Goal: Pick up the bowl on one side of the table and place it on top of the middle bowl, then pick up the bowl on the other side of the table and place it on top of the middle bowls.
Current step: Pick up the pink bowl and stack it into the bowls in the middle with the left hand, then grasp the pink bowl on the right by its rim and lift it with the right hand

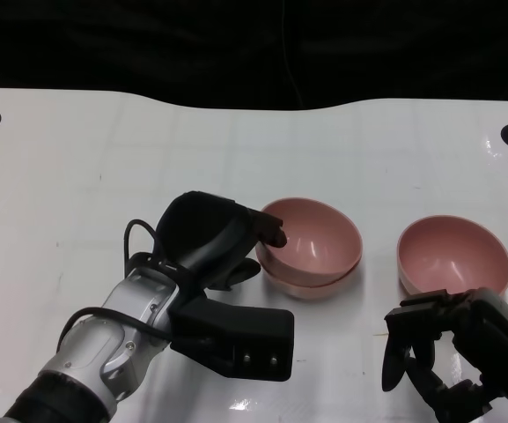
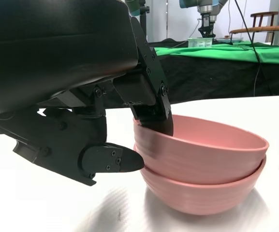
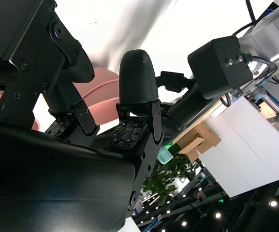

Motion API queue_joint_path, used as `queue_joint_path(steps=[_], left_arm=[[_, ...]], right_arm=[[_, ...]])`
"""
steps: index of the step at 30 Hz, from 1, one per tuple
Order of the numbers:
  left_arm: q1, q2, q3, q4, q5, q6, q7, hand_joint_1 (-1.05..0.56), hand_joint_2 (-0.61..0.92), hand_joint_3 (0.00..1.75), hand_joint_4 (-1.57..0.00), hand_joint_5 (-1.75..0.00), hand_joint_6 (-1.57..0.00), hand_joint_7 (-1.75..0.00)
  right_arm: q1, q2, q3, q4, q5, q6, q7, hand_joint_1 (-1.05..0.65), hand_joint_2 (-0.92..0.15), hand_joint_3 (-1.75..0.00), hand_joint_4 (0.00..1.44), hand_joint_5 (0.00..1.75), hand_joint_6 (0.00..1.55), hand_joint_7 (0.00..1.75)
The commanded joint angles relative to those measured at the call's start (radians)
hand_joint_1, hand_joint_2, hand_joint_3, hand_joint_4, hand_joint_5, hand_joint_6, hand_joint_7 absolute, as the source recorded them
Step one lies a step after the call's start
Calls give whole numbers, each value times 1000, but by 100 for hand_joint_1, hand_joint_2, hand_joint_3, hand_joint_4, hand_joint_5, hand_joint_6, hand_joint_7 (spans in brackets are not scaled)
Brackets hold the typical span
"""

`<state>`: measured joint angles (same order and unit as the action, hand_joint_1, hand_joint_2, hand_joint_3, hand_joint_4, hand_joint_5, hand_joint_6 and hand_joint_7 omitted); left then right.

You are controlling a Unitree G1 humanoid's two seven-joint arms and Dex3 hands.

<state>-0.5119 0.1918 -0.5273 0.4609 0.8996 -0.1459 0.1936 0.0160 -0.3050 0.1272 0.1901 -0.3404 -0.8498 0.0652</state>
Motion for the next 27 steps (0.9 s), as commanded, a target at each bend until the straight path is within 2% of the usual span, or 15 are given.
queue_joint_path(steps=[1, 4, 6, 15, 16, 17, 19, 22, 27], left_arm=[[39, 67, 12, -101, -30, -5, -92, -44, 91, 21, -25, -55, -44, -3], [86, 115, 28, -218, -33, 13, -159, -51, 92, 17, -7, -51, -30, 0], [114, 135, 42, -278, -40, 22, -187, -53, 92, 17, -2, -48, -26, 0], [131, 141, 50, -318, -42, 36, -213, -54, 92, 17, 0, -46, -24, 0], [184, 178, 101, -406, -88, 12, -217, -54, 92, 17, 0, -46, -24, 0], [226, 205, 141, -474, -123, -6, -222, -54, 92, 17, 0, -37, -20, -1], [280, 237, 192, -558, -168, -30, -233, -55, 92, 17, 0, -32, -17, -1], [379, 265, 258, -602, -231, -113, -187, -53, 92, 14, 0, -44, -20, -2], [495, 263, 337, -628, -356, -212, -173, -44, 92, 12, -7, -63, -32, -7]], right_arm=[[1, -7, -1, 3, 2, -6, -5, 23, -8, -162, 97, 169, 99, 120], [0, -6, -2, 1, 2, -1, -5, 23, -8, -162, 97, 170, 100, 120], [0, -6, -2, 0, 4, 0, -5, 23, -8, -163, 97, 170, 100, 120], [0, -6, -2, 1, 4, 1, -5, 23, -8, -163, 96, 172, 99, 121], [0, -5, -1, 0, 4, 3, -4, 23, -8, -163, 96, 172, 99, 121], [-1, -5, -1, -1, 3, 5, -4, 23, -8, -163, 96, 172, 99, 121], [0, -6, 0, -4, 4, 9, -3, 23, -8, -163, 96, 172, 99, 121], [6, -7, -3, -20, 9, 27, 2, 24, -9, -162, 95, 171, 99, 121], [2, -11, -6, -17, 21, 29, 2, 24, -10, -160, 96, 170, 98, 120]])
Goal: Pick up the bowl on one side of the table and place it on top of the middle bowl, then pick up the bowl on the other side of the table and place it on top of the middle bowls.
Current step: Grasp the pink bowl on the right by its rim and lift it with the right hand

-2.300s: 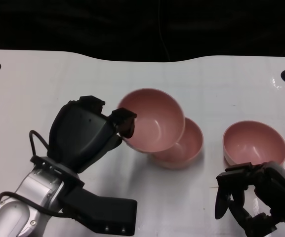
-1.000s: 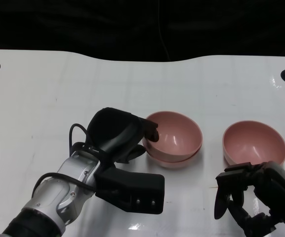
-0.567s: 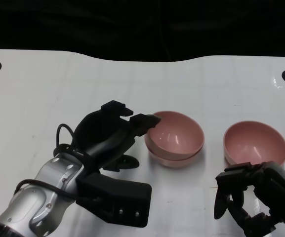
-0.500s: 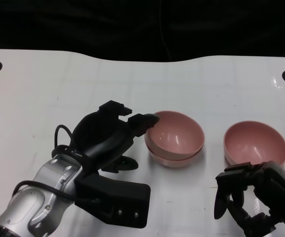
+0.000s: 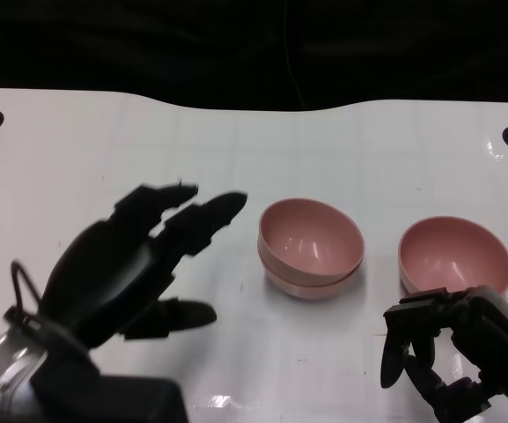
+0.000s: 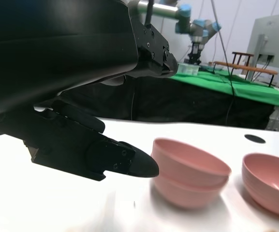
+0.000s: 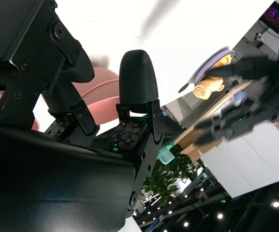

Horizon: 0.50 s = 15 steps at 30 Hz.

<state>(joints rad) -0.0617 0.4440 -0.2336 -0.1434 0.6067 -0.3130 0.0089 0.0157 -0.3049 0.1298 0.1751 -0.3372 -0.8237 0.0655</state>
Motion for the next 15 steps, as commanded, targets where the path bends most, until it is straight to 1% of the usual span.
queue_joint_path(steps=[1, 3, 5, 6, 8, 10, 12, 14, 15], left_arm=[[63, 10, 55, -26, -83, -66, 13, -43, 92, 12, -9, -66, -35, -8], [92, 9, 74, -34, -109, -93, 8, -42, 92, 13, -10, -73, -40, -10], [131, 9, 95, -41, -148, -130, 2, -40, 92, 18, -13, -86, -47, -14], [151, 8, 105, -44, -166, -145, 0, -39, 92, 20, -14, -90, -50, -15], [180, 1, 120, -42, -210, -178, -5, -35, 92, 23, -22, -99, -56, -20], [210, -14, 132, -39, -281, -207, -16, -28, 92, 20, -32, -107, -63, -25], [245, -35, 140, -41, -353, -215, -30, -14, 90, 18, -48, -116, -72, -38], [257, -44, 146, -41, -378, -219, -42, -9, 84, 27, -55, -119, -69, -58], [272, -65, 147, -32, -398, -227, -35, -8, 82, 29, -55, -119, -68, -61]], right_arm=[[2, -12, -9, 1, 20, 1, 1, 24, -10, -160, 96, 170, 98, 120], [0, -12, -10, 5, 21, -4, 0, 24, -11, -160, 96, 170, 98, 120], [-2, -12, -10, 8, 22, -8, -2, 24, -11, -160, 96, 169, 98, 120], [-1, -12, -11, 8, 22, -6, -1, 24, -11, -160, 96, 169, 98, 120], [-1, -10, -12, 6, 22, -3, -2, 25, -11, -161, 96, 169, 99, 121], [-3, -8, -13, 11, 26, -7, -3, 26, -11, -161, 97, 170, 99, 121], [-1, -9, -15, 6, 29, -1, -1, 25, -11, -161, 96, 169, 98, 121], [0, -9, -16, 3, 29, 3, 0, 25, -11, -161, 96, 168, 98, 121], [-1, -8, -19, 7, 31, -5, -6, 25, -11, -161, 96, 168, 97, 121]])
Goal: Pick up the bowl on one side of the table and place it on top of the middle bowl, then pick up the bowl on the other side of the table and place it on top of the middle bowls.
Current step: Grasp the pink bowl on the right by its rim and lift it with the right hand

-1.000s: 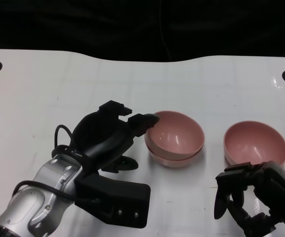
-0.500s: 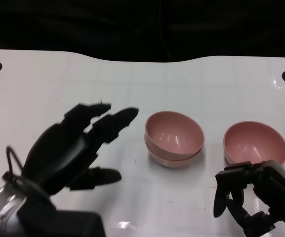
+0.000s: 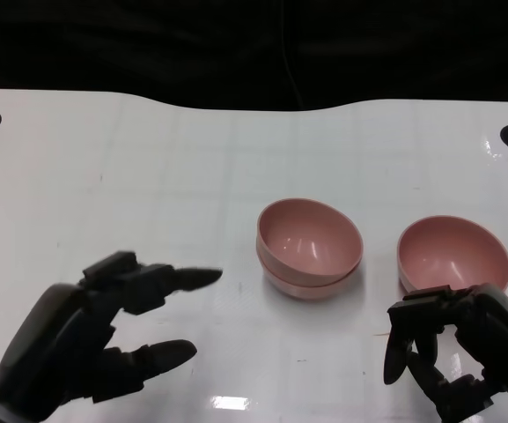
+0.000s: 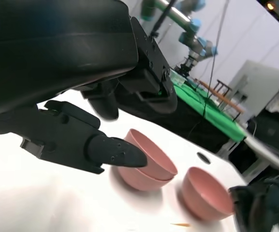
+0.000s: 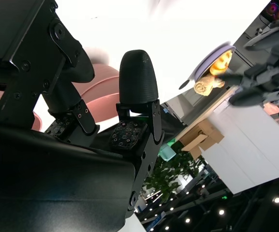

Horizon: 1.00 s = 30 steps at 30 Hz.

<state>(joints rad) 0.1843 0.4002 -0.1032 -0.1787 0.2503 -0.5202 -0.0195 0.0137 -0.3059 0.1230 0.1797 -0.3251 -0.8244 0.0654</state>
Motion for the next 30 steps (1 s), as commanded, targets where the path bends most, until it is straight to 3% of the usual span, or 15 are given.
queue_joint_path(steps=[1, 2, 4, 8, 12, 15, 16, 17, 19, 20, 25, 30], left_arm=[[39, -39, 19, 14, -53, -28, 1, 1, 74, 50, -70, -129, -79, -73], [47, -57, 20, 31, -57, -40, 10, 6, 58, 85, -79, -135, -85, -83], [49, -83, 22, 61, -57, -58, 15, 11, 41, 130, -90, -152, -91, -110], [34, -115, 20, 113, -31, -89, 10, 11, 28, 153, -93, -162, -90, -136], [30, -129, 22, 122, -11, -93, 3, 11, 25, 157, -93, -165, -89, -141], [30, -133, 25, 123, -8, -94, 0, 11, 24, 158, -92, -166, -89, -142], [31, -131, 25, 120, 1, -90, 0, 11, 24, 158, -92, -166, -89, -142], [32, -131, 26, 119, 8, -87, 0, 11, 24, 158, -91, -166, -88, -141], [30, -130, 26, 127, 10, -93, -3, 10, 24, 158, -91, -167, -88, -141], [29, -130, 26, 130, 9, -96, -3, 10, 24, 158, -91, -167, -88, -140], [23, -130, 30, 142, 35, -117, 9, 8, 22, 157, -91, -166, -89, -138], [20, -139, 31, 146, 42, -121, 12, 6, 22, 159, -92, -165, -89, -137]], right_arm=[[0, -5, -15, 8, 21, -12, -11, 26, -10, -161, 96, 167, 97, 121], [0, -3, -20, 13, 23, -19, -18, 26, -10, -160, 97, 165, 97, 120], [5, 0, -32, 8, 16, -14, -30, 22, -15, -151, 95, 156, 93, 111], [22, 7, -61, -37, -17, 22, -67, 15, -20, -133, 85, 131, 83, 87], [57, 18, -80, -118, -35, 118, -74, 4, -27, -114, 68, 107, 70, 66], [66, 19, -79, -143, -37, 147, -75, 2, -30, -110, 66, 101, 69, 61], [86, 25, -96, -209, -96, 229, -80, 2, -30, -109, 66, 101, 69, 60], [102, 30, -109, -261, -141, 294, -83, -20, -52, -66, 44, 89, 51, 48], [127, 46, -127, -350, -219, 406, -96, -34, -73, -22, 30, 80, 41, 36], [132, 50, -126, -369, -233, 431, -99, -37, -77, -12, 26, 78, 39, 33], [145, 40, -114, -466, -369, 620, -68, -46, -80, -2, 18, 70, 35, 25], [140, 23, -95, -480, -425, 690, -64, -47, -79, 0, 18, 67, 35, 20]])
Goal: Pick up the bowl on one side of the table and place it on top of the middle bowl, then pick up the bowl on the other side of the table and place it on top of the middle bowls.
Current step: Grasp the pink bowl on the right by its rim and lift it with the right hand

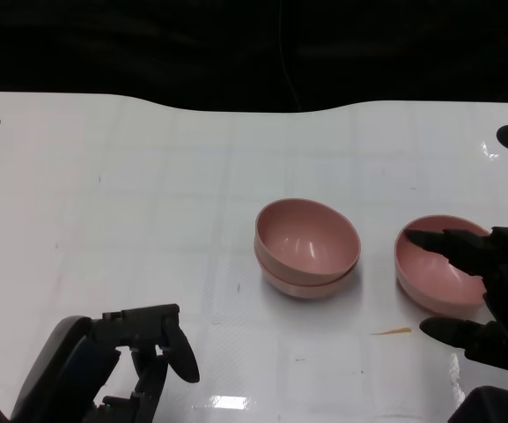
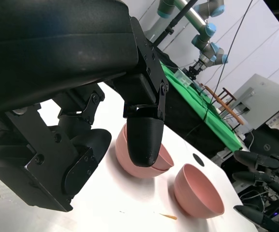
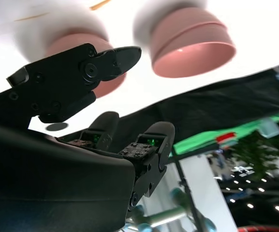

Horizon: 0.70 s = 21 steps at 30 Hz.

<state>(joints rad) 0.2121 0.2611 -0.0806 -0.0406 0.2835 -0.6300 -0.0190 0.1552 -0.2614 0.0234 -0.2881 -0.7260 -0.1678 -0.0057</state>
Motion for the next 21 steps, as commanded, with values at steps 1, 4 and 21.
queue_joint_path(steps=[1, 4, 21], left_arm=[[-9, -2, 9, 8, 9, -10, 12, 6, 22, 159, -92, -165, -89, -137], [-18, -7, 7, 10, 13, -12, 12, 5, 22, 159, -92, -165, -89, -137], [-19, -11, 4, -11, 32, -5, 2, 4, 20, 160, -93, -164, -89, -138]], right_arm=[[-3, -26, 8, -12, -34, 44, 7, -47, -78, 0, 18, 66, 35, 19], [-22, -52, 23, -20, -61, 100, 67, -49, -79, -1, 15, 63, 31, 15], [-278, -148, 202, 191, -235, 321, 334, -48, -87, 0, 29, 33, 36, 3]])
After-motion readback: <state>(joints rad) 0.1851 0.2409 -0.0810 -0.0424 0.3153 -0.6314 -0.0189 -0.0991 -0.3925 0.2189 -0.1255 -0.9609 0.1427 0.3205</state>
